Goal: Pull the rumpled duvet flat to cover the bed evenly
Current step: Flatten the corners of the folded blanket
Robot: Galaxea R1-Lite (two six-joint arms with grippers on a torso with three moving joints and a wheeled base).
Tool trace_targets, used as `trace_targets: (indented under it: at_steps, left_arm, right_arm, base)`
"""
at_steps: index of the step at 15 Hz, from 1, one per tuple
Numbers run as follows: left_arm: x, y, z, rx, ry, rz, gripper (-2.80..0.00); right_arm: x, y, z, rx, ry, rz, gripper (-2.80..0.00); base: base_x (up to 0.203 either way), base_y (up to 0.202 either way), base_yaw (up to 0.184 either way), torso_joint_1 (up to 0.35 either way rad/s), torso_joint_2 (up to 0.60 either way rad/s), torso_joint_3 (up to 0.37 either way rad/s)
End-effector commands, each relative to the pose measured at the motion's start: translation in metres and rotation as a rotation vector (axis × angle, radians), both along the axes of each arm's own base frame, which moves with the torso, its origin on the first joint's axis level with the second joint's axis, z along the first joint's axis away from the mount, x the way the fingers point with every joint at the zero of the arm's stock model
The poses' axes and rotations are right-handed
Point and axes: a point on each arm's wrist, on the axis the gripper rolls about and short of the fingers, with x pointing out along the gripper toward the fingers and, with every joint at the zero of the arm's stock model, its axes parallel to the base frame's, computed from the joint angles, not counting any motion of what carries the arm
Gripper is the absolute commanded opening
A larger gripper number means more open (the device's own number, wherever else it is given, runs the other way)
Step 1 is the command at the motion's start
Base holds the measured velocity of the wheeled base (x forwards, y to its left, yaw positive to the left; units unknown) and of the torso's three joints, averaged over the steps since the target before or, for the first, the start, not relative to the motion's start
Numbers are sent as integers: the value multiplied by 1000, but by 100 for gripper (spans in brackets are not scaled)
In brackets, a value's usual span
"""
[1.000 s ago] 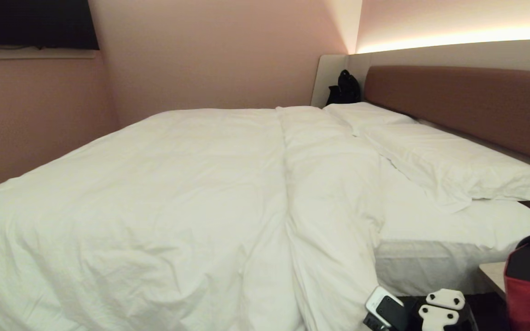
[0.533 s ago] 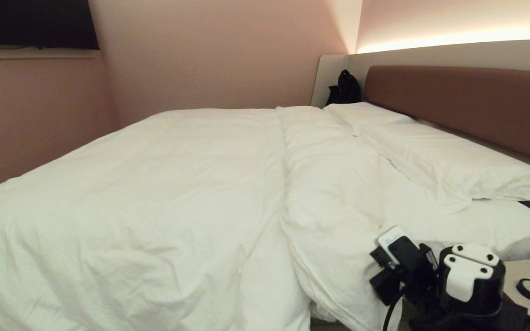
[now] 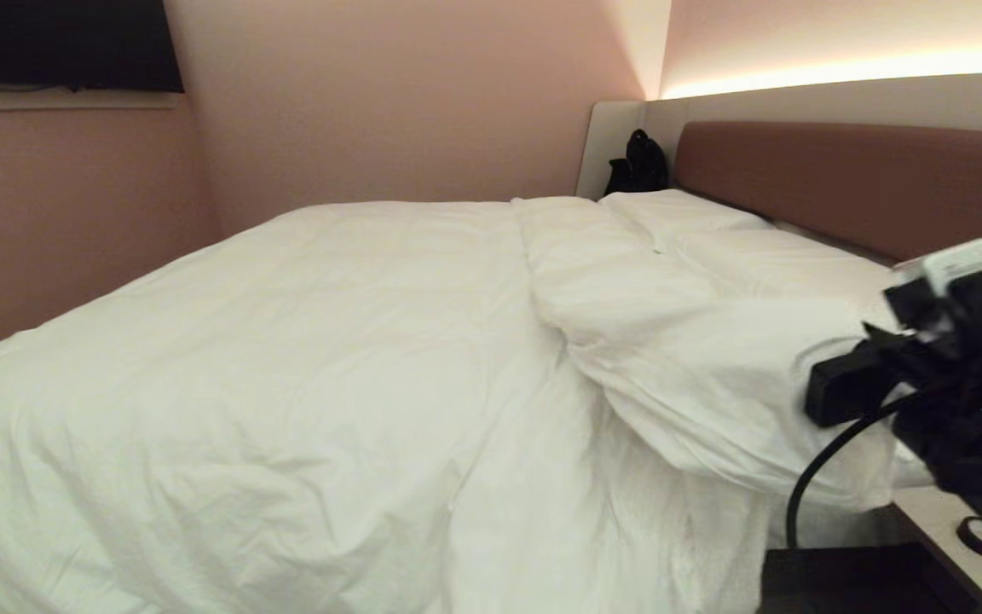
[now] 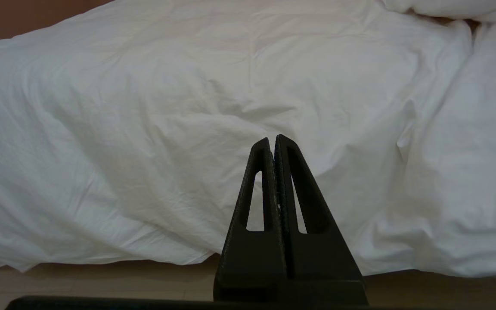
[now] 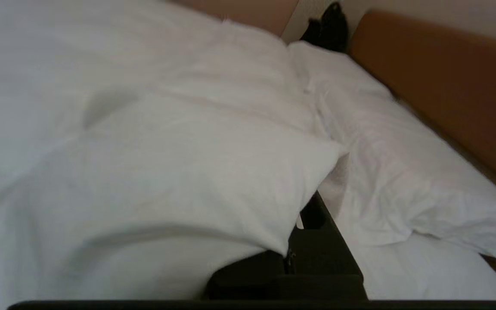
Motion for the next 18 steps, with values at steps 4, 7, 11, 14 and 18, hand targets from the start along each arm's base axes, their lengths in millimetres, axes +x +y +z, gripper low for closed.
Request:
trace_targets:
  at_steps: [4, 7, 11, 14, 18]
  left_arm:
    - [0, 0, 0, 0, -1, -1, -280]
    - [0, 0, 0, 0, -1, -1, -280]
    - [0, 0, 0, 0, -1, -1, -280]
    - [0, 0, 0, 0, -1, -1, -280]
    - [0, 0, 0, 0, -1, -1, -280]
  right_arm:
    - [-85, -48, -2, -179, 582, -30, -280]
    - [-108, -61, 0, -154, 631, -48, -280]
    - [-116, -65, -7, -183, 685, -51, -280]
    - [-112, -62, -11, -196, 722, -32, -280]
    - [-110, -59, -12, -190, 740, 54, -280]
  base:
    - [0, 0, 0, 0, 0, 0]
    - [0, 0, 0, 0, 0, 0]
    - [0, 0, 0, 0, 0, 0]
    - [0, 0, 0, 0, 0, 0]
    - [0, 0, 0, 0, 0, 0]
